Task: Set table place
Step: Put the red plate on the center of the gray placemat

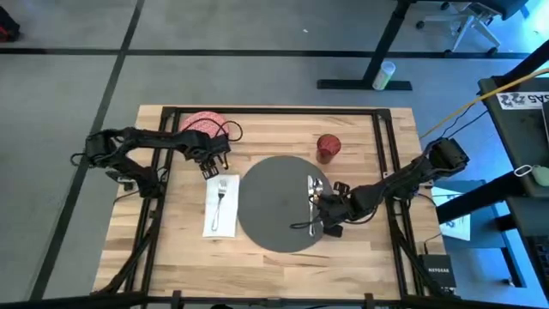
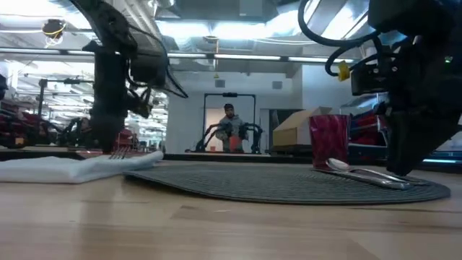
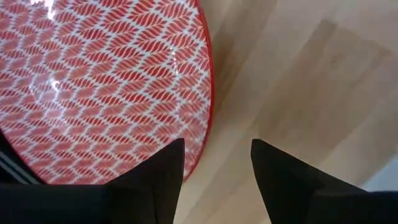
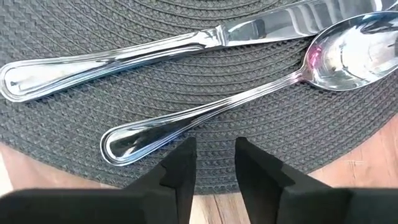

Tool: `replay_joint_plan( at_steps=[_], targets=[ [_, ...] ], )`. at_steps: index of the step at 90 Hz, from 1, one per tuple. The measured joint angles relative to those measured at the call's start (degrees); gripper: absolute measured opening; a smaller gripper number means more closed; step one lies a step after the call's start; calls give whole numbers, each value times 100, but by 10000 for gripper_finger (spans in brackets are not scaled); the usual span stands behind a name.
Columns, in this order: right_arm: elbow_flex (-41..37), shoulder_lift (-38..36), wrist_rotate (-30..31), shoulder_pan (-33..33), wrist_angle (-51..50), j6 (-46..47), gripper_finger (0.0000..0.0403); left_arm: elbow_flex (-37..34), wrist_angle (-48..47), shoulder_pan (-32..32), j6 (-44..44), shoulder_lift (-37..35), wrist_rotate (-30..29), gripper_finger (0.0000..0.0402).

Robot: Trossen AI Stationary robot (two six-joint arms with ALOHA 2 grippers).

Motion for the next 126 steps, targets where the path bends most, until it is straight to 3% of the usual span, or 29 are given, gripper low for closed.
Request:
replay_joint_plan(
  at_steps=[38, 49, 64, 85, 126],
  targets=[
    [2, -2, 7, 0, 4, 0, 95, 19, 163, 314, 748, 659, -767, 159],
    [2, -2, 7, 0, 4, 0, 95, 17, 160, 312, 1098, 699, -761, 125],
    [2, -2, 9, 0, 5, 0, 95, 7, 57, 273, 1215, 701, -783, 43],
    [2, -2, 79, 0, 4, 0, 95, 90, -108, -182, 1124, 711, -990, 23],
    [2, -2, 96, 0, 26, 24, 95, 798, -834, -679, 1094, -353, -918, 1]
  ],
)
